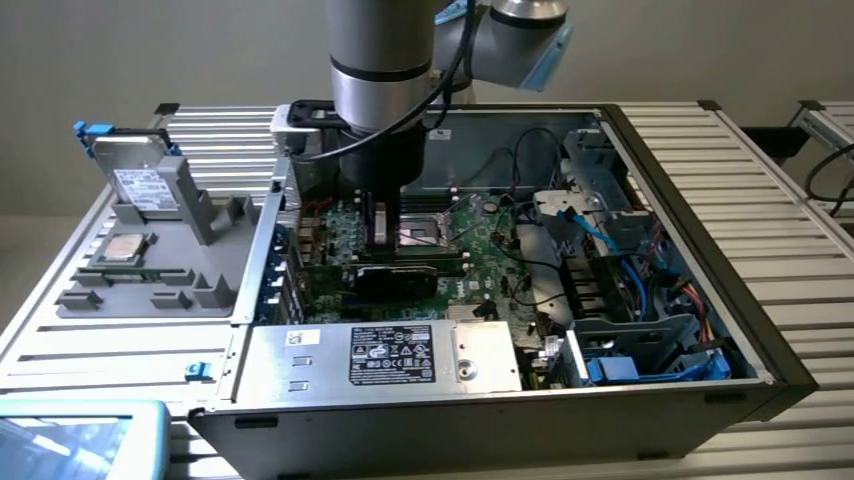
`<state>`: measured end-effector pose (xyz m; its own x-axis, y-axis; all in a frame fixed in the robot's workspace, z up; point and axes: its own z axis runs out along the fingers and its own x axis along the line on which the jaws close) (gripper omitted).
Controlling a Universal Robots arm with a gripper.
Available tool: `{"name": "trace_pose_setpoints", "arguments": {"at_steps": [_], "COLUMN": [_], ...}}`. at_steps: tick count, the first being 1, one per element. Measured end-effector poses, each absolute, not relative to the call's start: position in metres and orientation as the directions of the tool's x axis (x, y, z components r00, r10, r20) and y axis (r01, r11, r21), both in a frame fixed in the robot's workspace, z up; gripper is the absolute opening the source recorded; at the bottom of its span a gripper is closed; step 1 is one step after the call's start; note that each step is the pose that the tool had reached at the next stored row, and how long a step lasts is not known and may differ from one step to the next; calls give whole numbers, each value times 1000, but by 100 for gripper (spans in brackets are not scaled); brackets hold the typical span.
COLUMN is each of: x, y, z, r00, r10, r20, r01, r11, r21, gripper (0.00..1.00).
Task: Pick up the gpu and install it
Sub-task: 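Press down on the gpu until it lock into place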
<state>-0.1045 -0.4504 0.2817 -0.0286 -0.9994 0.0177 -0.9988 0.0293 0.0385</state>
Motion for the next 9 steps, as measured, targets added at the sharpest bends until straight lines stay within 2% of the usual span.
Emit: {"name": "trace_pose_setpoints", "arguments": {"at_steps": [3, 9], "x": [-105, -105], "y": [-450, -450], "z": [295, 296], "r00": [-28, -29], "r10": [-999, -999], "r20": [18, 18], "r01": [-999, -999], "r11": [29, 29], "r21": [39, 39], "gripper": [12, 12]}}
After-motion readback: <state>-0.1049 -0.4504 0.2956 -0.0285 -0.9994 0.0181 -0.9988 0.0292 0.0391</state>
